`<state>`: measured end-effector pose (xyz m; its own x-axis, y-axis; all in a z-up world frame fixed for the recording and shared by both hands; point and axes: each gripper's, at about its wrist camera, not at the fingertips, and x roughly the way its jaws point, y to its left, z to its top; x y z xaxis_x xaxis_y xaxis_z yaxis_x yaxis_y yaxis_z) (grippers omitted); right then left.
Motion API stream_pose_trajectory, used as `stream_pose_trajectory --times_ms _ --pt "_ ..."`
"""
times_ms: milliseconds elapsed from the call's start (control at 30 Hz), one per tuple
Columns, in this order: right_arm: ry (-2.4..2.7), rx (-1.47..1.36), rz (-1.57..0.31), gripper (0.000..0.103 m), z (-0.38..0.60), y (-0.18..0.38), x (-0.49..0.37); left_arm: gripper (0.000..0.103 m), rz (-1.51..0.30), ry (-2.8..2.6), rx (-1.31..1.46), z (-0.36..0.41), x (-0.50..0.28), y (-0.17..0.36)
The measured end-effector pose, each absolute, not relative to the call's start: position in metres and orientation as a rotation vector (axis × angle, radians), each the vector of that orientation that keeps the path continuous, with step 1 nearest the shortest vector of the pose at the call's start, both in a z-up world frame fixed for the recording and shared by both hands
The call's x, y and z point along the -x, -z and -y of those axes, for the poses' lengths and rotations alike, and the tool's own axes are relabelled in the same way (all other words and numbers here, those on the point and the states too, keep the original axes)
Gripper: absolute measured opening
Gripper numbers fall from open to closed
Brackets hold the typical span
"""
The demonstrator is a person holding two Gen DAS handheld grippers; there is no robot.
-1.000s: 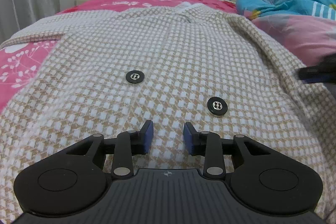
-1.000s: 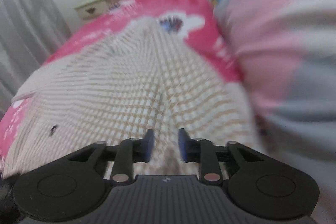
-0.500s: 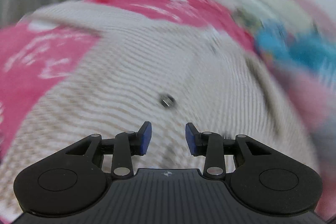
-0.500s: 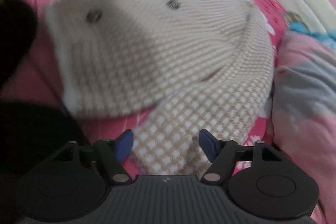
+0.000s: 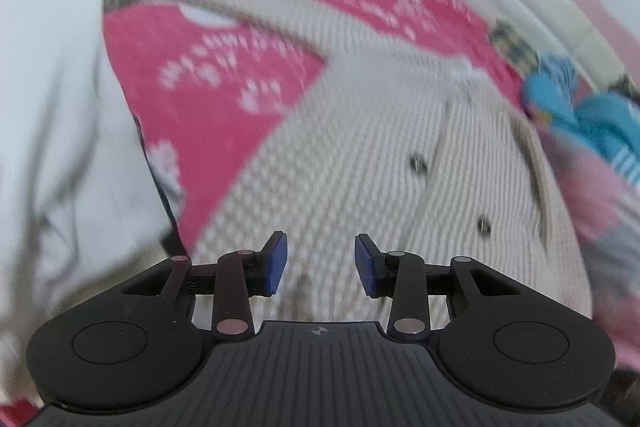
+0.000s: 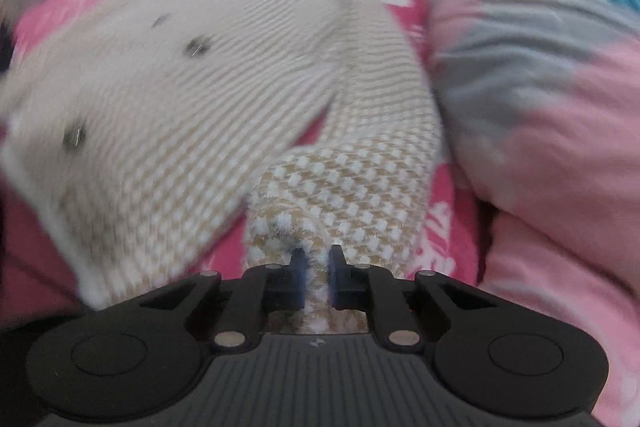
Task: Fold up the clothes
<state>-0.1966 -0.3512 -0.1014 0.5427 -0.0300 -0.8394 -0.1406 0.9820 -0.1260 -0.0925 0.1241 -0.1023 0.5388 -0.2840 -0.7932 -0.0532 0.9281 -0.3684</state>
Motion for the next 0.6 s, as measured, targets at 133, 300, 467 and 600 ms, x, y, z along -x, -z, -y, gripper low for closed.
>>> stream_pose_trajectory --times_ms 133,300,467,600 --pt "0.008 0.131 -1.064 0.026 0.361 0.097 0.192 0.037 -1.102 0.169 0.368 -0.123 0.096 0.122" --pt "-0.049 0.04 -0.914 0.059 0.342 0.045 0.196 0.037 -1.126 0.26 0.343 -0.116 0.104 0.13" --pt "-0.183 -0.11 -0.828 0.061 0.312 0.029 0.138 0.037 -1.099 0.328 0.326 -0.075 0.079 0.139" --pt "-0.247 -0.167 -0.815 0.061 0.285 0.036 0.046 0.037 -1.031 0.302 0.226 -0.033 0.056 0.142"
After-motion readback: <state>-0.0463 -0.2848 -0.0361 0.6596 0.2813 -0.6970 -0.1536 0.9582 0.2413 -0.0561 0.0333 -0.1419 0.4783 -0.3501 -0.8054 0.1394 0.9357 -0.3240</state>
